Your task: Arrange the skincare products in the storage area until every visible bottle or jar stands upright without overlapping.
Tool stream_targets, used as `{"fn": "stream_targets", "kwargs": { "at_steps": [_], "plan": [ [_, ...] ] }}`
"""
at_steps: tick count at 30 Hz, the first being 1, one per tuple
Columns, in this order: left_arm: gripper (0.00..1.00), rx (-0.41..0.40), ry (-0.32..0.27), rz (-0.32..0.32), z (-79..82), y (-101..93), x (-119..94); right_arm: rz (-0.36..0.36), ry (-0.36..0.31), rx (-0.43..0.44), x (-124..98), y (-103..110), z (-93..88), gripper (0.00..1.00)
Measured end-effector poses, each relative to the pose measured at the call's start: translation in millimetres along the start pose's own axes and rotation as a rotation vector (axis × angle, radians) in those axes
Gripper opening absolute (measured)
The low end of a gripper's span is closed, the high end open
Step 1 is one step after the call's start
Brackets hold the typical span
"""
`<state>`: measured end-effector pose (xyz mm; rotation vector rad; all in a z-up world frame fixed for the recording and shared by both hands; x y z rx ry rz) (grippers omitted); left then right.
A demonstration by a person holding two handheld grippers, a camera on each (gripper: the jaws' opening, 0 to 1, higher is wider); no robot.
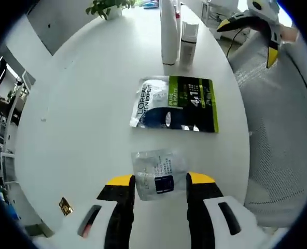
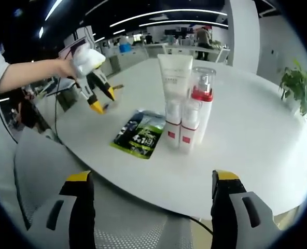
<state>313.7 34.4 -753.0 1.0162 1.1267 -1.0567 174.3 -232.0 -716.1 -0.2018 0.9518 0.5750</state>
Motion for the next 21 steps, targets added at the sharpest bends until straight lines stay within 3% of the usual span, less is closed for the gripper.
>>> {"fn": "stream_targets", "kwargs": {
  "at_steps": [13, 21],
  "plan": [
    [0.40, 0.101, 0.009, -0.073, 13.2, -44.4, 22, 0.002, 0.000, -0.021, -1, 3, 0.4, 0.94],
    [0.40, 0.154, 0.036, -0.106, 15.7, -58.2, 38, 0.005, 0.006, -0.031, -1, 3, 0.2, 0.94]
  ]
}}
Point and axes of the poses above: the point that each gripper's makers call its tool centre point, and the gripper's own axes: x roughly forward along the fingers, y roughly to its left, z roughly out of its top, the point moved 4 cm from there along -x, roughly backward along the fingers, and after that the axes turned 12 degrees about y, right-handed, at the moved point
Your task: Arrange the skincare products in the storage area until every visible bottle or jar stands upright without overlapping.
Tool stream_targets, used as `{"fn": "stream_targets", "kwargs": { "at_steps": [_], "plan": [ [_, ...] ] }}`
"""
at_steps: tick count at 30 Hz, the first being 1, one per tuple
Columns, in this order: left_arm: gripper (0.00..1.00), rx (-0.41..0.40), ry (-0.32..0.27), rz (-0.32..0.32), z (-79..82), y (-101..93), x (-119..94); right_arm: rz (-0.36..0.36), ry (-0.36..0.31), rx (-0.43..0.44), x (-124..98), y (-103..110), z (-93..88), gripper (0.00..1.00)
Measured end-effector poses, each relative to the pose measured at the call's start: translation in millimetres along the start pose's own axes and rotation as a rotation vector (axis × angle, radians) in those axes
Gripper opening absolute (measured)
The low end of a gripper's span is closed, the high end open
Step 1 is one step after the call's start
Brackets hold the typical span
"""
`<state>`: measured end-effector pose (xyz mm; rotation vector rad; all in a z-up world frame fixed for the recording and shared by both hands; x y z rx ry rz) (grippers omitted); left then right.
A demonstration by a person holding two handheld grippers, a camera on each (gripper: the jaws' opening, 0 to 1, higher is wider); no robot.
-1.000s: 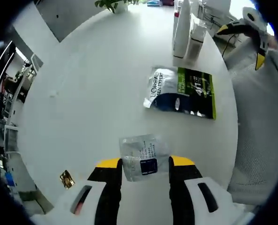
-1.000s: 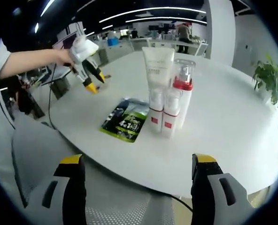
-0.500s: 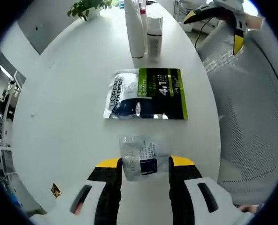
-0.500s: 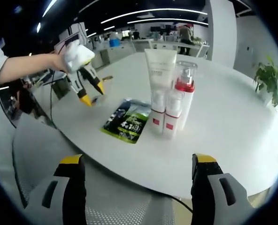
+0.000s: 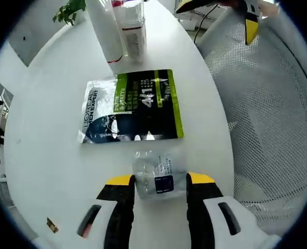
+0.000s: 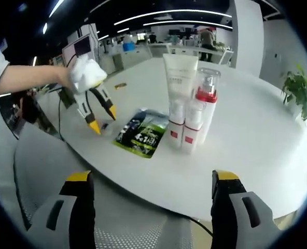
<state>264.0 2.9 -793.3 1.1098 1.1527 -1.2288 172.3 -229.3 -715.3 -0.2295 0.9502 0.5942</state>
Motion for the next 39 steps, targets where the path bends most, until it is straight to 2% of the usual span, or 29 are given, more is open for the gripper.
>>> {"fn": "stream_targets", "kwargs": {
  "at_steps": [15, 29, 37, 39],
  "plan": [
    [0.41, -0.019, -0.008, -0.011, -1.3, 4.4, 4, 0.000, 0.001, 0.009, 5, -5, -2.2, 0.94],
    [0.43, -0.038, -0.005, 0.002, -3.5, 6.3, 2, -0.003, -0.003, 0.007, 1, -1, -0.5, 0.94],
    [0.48, -0.098, -0.028, 0.023, -8.8, 9.5, -6, -0.006, -0.009, 0.002, 1, -1, 0.0, 0.94],
    [0.48, -0.135, -0.051, 0.026, -9.3, 9.2, -10, -0.005, -0.009, -0.002, 1, -1, 0.2, 0.94]
  ]
}}
Point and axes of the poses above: the point that each gripper's makers call its tool centre point, and the gripper's own axes: x roughly forward along the fingers, y roughly to its left, z roughly out of its top, the point moved 4 cm from there along -x, roughly backward along the fingers, and after that the axes turned 12 degrees about y, right-handed, at the moved point
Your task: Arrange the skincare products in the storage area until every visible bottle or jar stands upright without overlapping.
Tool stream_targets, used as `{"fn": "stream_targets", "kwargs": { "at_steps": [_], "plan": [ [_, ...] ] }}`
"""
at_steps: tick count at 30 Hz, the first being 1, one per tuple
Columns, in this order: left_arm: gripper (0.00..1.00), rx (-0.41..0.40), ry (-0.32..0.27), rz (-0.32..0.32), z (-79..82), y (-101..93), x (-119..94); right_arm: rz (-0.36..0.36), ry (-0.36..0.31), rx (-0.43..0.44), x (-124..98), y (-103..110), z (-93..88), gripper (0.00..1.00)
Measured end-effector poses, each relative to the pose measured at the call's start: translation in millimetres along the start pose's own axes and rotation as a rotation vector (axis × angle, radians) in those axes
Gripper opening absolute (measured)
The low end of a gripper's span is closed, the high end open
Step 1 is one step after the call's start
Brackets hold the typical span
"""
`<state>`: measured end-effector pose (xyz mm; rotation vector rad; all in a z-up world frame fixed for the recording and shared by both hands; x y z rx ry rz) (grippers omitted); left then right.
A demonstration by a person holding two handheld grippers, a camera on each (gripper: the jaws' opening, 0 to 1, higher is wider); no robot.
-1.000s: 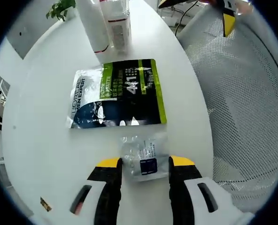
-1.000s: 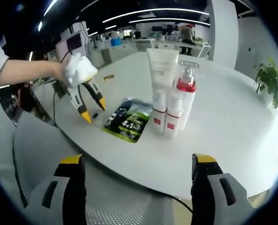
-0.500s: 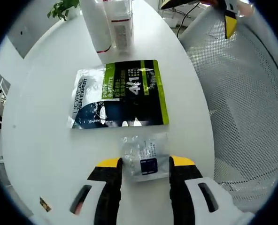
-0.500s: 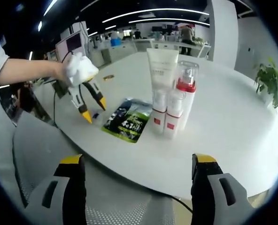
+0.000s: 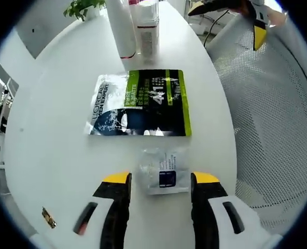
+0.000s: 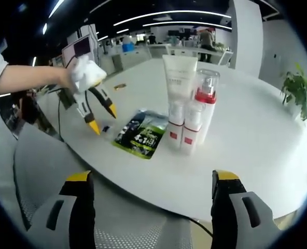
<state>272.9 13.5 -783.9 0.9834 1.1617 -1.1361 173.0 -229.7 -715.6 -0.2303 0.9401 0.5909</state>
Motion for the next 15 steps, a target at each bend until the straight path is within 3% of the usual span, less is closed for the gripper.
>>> {"fn": "stream_targets", "kwargs": {
  "at_steps": [2, 9, 15],
  "plan": [
    [0.50, -0.053, -0.038, -0.009, 2.3, -3.0, -6, -0.002, 0.001, -0.002, 0, 0, -0.1, 0.94],
    [0.58, -0.222, -0.098, 0.020, -14.3, -3.4, -15, 0.001, -0.004, -0.017, -1, 2, 1.1, 0.95],
    [0.66, -0.409, -0.198, 0.035, -27.8, -12.9, -26, 0.011, 0.002, -0.050, 0, 6, 1.6, 0.94]
  ]
}}
Point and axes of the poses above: the point that each gripper's makers call its tool centre point, and the gripper's own axes: x roughly forward along the fingers, y roughly to its left, z roughly out of its top, the point moved 4 cm from there along -x, roughly backward along the fingers, and after that the axes turned 12 degrees about y, right-handed, at the moved point
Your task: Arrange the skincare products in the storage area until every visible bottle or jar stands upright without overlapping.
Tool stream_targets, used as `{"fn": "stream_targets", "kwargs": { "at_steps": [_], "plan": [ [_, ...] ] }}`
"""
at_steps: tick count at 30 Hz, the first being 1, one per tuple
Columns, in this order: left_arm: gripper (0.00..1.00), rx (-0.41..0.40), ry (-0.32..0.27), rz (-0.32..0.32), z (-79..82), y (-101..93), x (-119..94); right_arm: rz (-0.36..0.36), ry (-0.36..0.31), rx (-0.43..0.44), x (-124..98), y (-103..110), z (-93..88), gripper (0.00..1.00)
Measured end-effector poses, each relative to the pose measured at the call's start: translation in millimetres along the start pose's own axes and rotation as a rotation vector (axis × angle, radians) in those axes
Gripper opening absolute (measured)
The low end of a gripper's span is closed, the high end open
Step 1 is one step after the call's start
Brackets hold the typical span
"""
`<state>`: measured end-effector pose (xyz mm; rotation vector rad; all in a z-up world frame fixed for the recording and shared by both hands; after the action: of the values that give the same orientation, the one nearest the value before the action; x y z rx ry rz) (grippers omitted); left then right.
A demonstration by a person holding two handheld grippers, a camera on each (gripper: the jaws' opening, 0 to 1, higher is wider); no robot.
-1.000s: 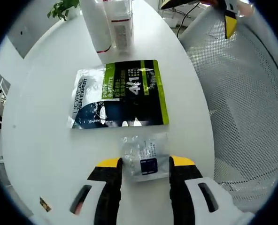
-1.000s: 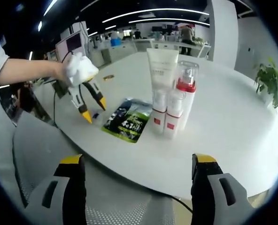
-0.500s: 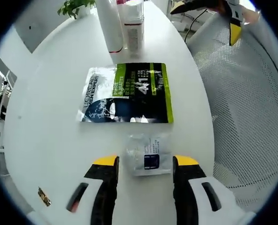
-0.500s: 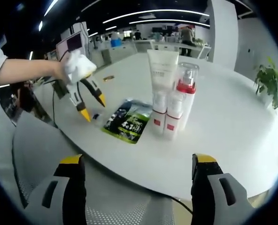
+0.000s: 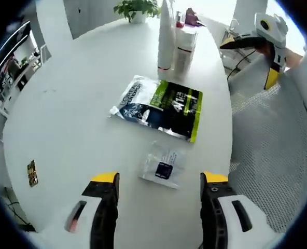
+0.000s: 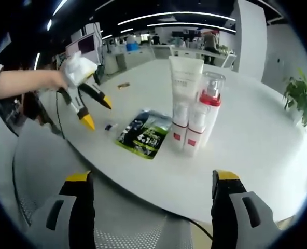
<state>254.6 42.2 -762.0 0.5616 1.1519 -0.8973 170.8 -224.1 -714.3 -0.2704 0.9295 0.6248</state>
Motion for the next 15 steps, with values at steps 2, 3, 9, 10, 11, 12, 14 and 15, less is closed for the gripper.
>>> {"fn": "stream_targets", "kwargs": {
  "at_steps": [2, 3, 9, 10, 11, 12, 14, 15],
  "plan": [
    [0.67, -0.053, -0.018, 0.004, -7.4, -0.7, -4, 0.002, 0.007, -0.013, 1, 2, -0.4, 0.94],
    [0.66, -0.071, -0.018, 0.005, -11.4, -1.2, -6, 0.003, 0.010, -0.027, 1, 3, -0.5, 0.94],
    [0.69, -0.198, -0.063, 0.012, -34.6, -2.6, -13, 0.001, 0.023, -0.061, 2, 6, -2.0, 0.95],
    [0.70, -0.230, -0.082, 0.005, -36.9, -6.0, -15, -0.001, 0.023, -0.065, 3, 6, -2.0, 0.95],
    [0.72, -0.243, -0.095, -0.003, -38.1, -8.7, -17, -0.002, 0.024, -0.068, 3, 6, -2.3, 0.94],
    [0.73, -0.261, -0.112, -0.010, -40.3, -10.2, -19, -0.002, 0.025, -0.071, 3, 6, -2.6, 0.94],
    [0.77, -0.278, -0.122, -0.011, -44.3, -11.7, -23, -0.007, 0.026, -0.079, 3, 6, -2.8, 0.94],
    [0.77, -0.282, -0.125, -0.012, -44.6, -12.1, -24, -0.008, 0.027, -0.082, 3, 7, -3.2, 0.94]
  ]
}}
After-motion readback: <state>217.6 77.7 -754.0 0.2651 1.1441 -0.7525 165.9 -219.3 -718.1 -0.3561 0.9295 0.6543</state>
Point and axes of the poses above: the point that each gripper's makers call its tool centre point, and the gripper's own axes: x roughly forward along the fingers, y roughly to its left, z roughly out of its top, the point moved 4 cm from there along -x, roughly backward along the fingers, and after that the axes turned 12 degrees about y, right-handed, at the moved point
